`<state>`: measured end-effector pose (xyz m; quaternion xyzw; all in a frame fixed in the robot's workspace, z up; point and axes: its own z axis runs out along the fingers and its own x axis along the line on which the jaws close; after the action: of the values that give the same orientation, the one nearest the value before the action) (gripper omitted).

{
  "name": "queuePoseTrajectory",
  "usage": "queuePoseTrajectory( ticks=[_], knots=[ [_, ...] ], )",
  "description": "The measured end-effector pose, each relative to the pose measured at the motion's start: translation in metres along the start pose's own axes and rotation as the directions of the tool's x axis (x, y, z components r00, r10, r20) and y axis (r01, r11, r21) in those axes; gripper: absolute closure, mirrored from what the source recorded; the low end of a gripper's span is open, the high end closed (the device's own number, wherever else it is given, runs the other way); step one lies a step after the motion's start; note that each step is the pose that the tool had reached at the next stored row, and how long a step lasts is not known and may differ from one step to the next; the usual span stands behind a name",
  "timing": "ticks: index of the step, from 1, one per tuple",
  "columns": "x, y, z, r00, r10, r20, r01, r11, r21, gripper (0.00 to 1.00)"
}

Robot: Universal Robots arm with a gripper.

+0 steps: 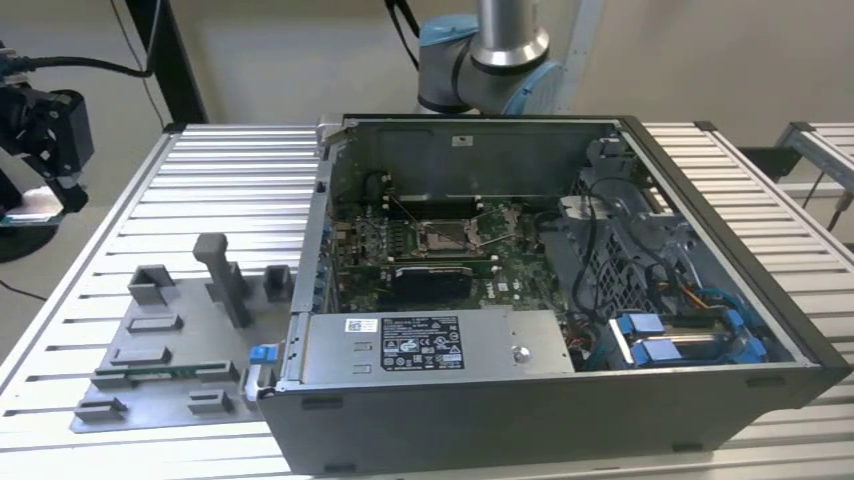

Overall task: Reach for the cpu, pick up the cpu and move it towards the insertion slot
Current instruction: 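Pick up the cpu and move it towards the insertion slot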

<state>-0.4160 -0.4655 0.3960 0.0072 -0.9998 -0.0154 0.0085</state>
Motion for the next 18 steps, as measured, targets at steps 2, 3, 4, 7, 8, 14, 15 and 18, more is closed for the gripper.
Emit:
queuePoseTrajectory(
  ticks=[2, 3, 4, 7, 8, 14, 15, 18],
  knots=[
    [0.0001, 0.0001, -0.0046, 1.0000, 0.000, -0.0001, 0.000, 1.0000, 0.0000, 1.00],
    [0.0001, 0.0002, -0.0070, 1.0000, 0.000, 0.0000, 0.000, 1.0000, 0.0000, 1.00],
    [0.0002, 0.0003, -0.0094, 1.0000, 0.000, -0.0001, 0.000, 1.0000, 0.0000, 1.00],
    [0.0003, 0.0005, -0.0167, 1.0000, 0.000, -0.0001, 0.000, 1.0000, 0.0000, 1.00],
    [0.0003, 0.0006, -0.0191, 1.0000, 0.000, 0.0000, 0.000, 1.0000, 0.0000, 1.00],
    [0.0004, 0.0007, -0.0244, 1.0000, 0.000, 0.0002, 0.000, 1.0000, -0.0002, 1.00],
    [0.0004, 0.0007, -0.0244, 1.0000, 0.000, 0.0001, 0.000, 1.0000, -0.0002, 1.00],
    [0.0004, 0.0008, -0.0245, 1.0000, 0.000, -0.0001, 0.000, 1.0000, -0.0001, 1.00]
  ],
)
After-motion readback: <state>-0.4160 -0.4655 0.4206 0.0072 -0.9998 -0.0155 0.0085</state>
